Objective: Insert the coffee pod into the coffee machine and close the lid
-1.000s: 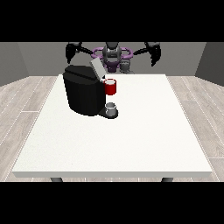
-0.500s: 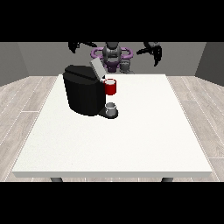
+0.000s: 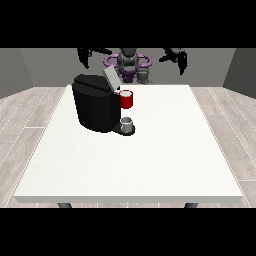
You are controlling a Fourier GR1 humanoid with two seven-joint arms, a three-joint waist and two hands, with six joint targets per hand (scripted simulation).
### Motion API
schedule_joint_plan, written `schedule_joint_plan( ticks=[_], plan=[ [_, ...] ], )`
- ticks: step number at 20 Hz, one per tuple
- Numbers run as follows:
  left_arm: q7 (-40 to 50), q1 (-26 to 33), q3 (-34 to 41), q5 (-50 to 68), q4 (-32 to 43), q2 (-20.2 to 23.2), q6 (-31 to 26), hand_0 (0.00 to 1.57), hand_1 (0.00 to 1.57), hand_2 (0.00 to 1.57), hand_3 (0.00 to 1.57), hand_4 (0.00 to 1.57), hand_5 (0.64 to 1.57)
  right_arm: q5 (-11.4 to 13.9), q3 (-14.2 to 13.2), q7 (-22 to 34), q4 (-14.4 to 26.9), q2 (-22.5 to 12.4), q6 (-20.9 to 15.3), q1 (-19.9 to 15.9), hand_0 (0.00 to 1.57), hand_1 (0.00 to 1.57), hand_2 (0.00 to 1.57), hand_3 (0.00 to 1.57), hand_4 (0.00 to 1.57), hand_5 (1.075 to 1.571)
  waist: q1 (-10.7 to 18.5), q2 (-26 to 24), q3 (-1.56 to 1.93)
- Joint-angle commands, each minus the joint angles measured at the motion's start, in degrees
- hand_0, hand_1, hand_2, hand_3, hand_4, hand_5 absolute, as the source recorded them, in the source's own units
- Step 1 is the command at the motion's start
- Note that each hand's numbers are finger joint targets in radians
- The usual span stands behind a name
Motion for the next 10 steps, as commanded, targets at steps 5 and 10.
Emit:
schedule_joint_plan(
  ticks=[5, 10],
  plan=[
    [3.20, 1.41, -1.54, 2.91, -8.36, 0.57, 3.17, 0.00, 0.00, 0.00, 0.00, 0.26, 1.571, -2.28, 0.53, 2.02, 3.16, 2.52, -1.15, -6.27, 0.00, 0.00, 0.00, 0.00, 0.15, 1.571, -2.24, 5.34, -0.01],
    [4.51, 7.70, -6.16, 5.00, -17.35, -0.30, 0.98, 0.00, 0.00, 0.00, 0.00, 0.37, 1.571, -2.34, -2.11, -1.52, 9.27, -1.48, -0.18, -9.04, 0.00, 0.00, 0.00, 0.00, 0.00, 1.571, 1.24, 7.86, 0.00]
  ],
)
